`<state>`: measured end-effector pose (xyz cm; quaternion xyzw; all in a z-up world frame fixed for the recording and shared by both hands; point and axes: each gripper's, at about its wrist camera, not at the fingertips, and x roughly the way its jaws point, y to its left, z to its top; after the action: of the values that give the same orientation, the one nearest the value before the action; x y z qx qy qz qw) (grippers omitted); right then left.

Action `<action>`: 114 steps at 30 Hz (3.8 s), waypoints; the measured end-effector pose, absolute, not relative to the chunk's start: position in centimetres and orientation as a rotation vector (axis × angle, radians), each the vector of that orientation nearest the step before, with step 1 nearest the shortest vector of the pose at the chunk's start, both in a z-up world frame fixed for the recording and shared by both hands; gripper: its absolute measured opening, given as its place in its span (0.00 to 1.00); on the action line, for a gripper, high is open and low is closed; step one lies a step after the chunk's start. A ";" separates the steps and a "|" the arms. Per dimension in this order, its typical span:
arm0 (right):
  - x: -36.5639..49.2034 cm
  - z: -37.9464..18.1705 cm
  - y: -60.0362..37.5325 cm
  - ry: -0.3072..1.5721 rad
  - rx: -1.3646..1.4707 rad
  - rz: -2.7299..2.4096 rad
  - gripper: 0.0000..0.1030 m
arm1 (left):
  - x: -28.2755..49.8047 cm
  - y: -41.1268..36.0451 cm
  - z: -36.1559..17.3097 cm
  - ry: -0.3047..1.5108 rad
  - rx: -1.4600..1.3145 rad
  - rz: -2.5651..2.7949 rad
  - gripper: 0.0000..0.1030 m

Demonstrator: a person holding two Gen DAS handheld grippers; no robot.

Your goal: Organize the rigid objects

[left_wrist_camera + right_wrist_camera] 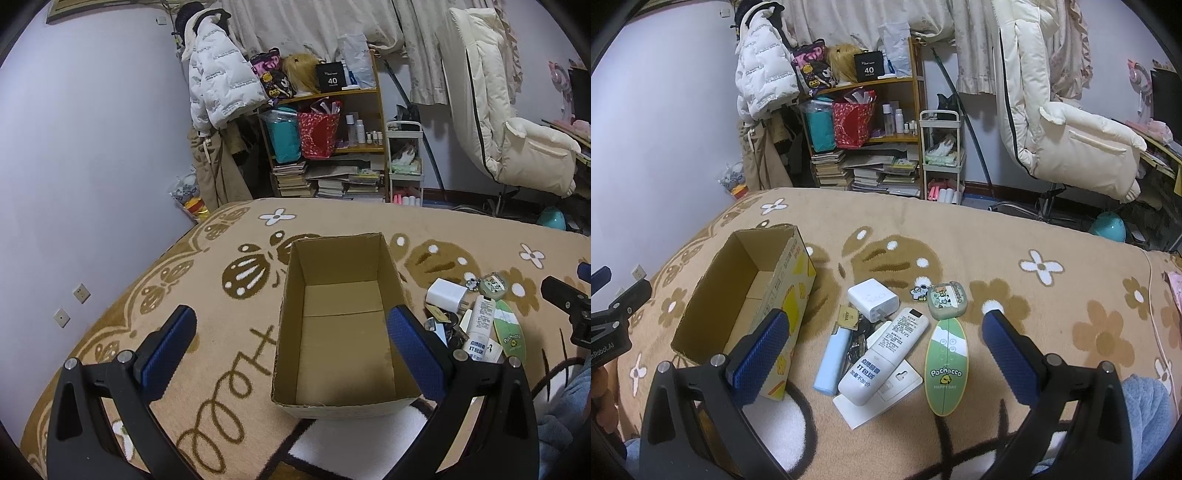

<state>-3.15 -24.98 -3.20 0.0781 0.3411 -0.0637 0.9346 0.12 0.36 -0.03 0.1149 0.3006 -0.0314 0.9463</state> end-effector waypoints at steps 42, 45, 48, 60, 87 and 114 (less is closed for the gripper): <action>-3.1 -3.4 -24.9 0.699 0.161 -0.131 1.00 | 0.1 0.1 -0.8 0.623 0.262 -0.064 1.00; -3.2 -3.1 -24.9 0.699 0.162 -0.131 1.00 | 0.2 0.1 -1.0 0.625 0.264 -0.060 1.00; -3.2 -3.1 -24.9 0.701 0.162 -0.129 1.00 | 0.2 0.1 -1.1 0.625 0.267 -0.060 1.00; -1.5 -5.1 -23.4 0.781 0.122 -0.111 1.00 | 2.2 0.1 -1.7 0.686 0.304 -0.096 1.00; 5.7 -11.0 -23.9 1.005 0.072 -0.146 1.00 | 9.3 1.2 -7.1 0.899 0.211 -0.106 0.98; 8.5 -15.7 -23.7 1.191 0.117 -0.254 0.63 | 10.8 4.3 -11.0 1.128 0.098 -0.044 0.11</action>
<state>8.47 -23.73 -15.67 0.0548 0.5592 -0.1192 0.8186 10.80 4.26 -10.99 0.0467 0.5342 -0.0209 0.8438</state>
